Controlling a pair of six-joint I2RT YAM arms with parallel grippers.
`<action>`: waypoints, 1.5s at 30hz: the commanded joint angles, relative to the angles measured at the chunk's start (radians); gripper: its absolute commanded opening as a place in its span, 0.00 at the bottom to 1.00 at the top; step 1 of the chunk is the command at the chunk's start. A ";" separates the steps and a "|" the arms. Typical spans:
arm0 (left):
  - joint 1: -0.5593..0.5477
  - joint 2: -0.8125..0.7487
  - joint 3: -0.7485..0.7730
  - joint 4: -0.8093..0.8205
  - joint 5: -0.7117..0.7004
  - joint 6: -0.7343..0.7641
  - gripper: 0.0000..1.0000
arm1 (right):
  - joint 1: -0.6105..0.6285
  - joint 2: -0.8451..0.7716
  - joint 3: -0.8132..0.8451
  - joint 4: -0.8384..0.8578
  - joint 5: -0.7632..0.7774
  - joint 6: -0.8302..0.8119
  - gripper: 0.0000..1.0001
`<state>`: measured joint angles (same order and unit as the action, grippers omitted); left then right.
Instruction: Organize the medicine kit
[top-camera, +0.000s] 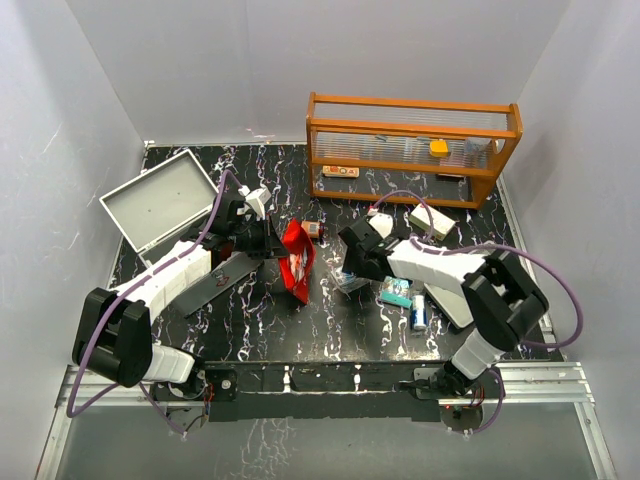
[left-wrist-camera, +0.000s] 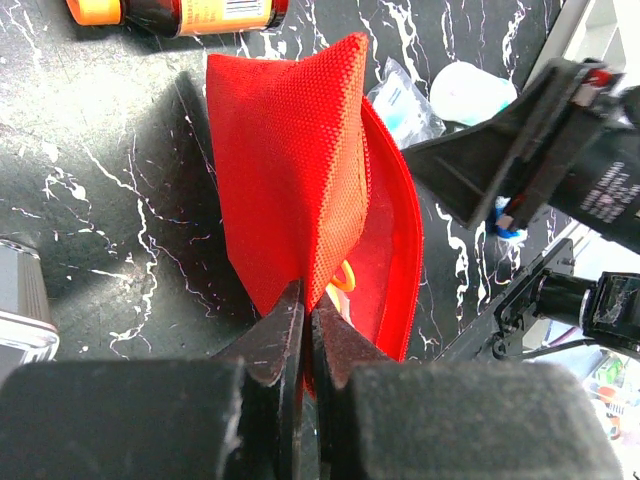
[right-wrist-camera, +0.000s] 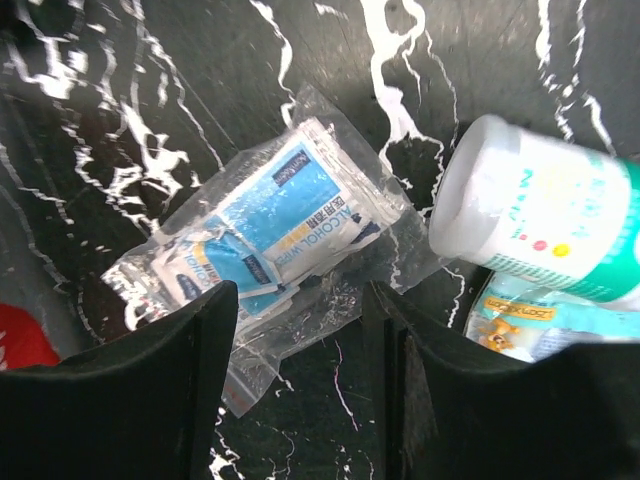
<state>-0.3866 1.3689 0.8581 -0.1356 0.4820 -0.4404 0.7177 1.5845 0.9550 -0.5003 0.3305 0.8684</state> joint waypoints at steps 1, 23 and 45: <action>-0.003 -0.039 0.014 0.007 0.009 0.022 0.00 | -0.002 0.058 0.066 -0.005 -0.008 0.074 0.51; -0.003 -0.039 0.001 0.016 0.000 0.041 0.00 | 0.006 0.208 0.228 -0.093 0.042 0.022 0.68; -0.003 -0.040 -0.002 0.015 -0.006 0.040 0.00 | 0.072 0.166 0.201 -0.104 -0.129 -0.385 0.58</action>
<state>-0.3866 1.3685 0.8547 -0.1341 0.4763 -0.4114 0.7742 1.8233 1.1862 -0.6254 0.2790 0.6090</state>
